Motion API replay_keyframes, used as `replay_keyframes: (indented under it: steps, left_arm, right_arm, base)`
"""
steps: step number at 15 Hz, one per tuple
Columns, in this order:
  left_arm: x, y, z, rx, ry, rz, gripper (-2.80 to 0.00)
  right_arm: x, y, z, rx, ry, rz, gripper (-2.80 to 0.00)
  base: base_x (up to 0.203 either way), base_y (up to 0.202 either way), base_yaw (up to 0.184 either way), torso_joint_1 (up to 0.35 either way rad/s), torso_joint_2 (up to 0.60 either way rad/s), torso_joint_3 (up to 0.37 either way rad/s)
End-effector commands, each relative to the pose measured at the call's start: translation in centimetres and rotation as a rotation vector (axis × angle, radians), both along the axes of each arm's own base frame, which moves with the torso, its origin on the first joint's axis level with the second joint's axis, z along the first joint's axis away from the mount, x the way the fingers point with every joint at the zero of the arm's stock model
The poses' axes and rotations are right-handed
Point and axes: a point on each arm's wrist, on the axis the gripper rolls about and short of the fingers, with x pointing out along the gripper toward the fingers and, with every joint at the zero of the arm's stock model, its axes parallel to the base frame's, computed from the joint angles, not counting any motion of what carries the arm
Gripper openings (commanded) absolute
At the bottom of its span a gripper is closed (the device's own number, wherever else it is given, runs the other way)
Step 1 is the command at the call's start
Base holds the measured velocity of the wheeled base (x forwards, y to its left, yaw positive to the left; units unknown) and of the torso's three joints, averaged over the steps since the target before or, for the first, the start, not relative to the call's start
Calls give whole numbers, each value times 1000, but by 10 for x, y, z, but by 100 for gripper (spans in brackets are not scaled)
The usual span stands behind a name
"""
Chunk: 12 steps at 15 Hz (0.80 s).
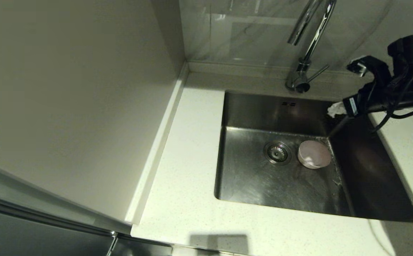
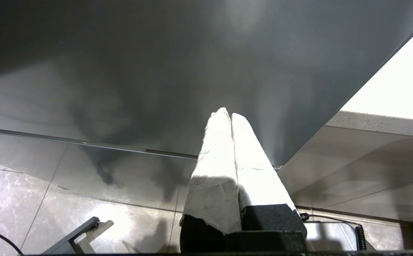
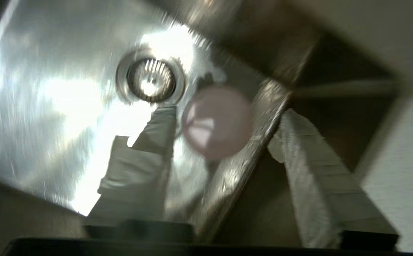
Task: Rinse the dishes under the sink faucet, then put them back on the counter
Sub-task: Turn on the faucet
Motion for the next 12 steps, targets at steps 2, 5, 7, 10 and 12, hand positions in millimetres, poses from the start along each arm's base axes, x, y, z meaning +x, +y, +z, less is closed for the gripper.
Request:
replay_keyframes:
  steps: [2, 5, 7, 10, 12]
  left_arm:
    - [0, 0, 0, -1, -2, 0, -280]
    - [0, 0, 0, -1, -2, 0, -280]
    - [0, 0, 0, -1, -2, 0, -280]
    - [0, 0, 0, -1, -2, 0, -280]
    - [0, 0, 0, -1, -2, 0, -280]
  right_arm:
    - [21, -18, 17, 149, -97, -119, -280]
    - [31, -61, 25, 230, -255, -173, -280]
    - [32, -74, 29, 279, -306, -77, -280]
    - [35, -65, 32, 399, -323, -65, -280]
    - [36, -54, 35, 465, -322, -33, -280]
  base:
    - [0, 0, 0, 0, 0, 0]
    - [0, 0, 0, 0, 0, 0]
    - [0, 0, 0, 0, 0, 0]
    - [0, 0, 0, 0, 0, 0]
    - [0, 0, 0, 0, 0, 0]
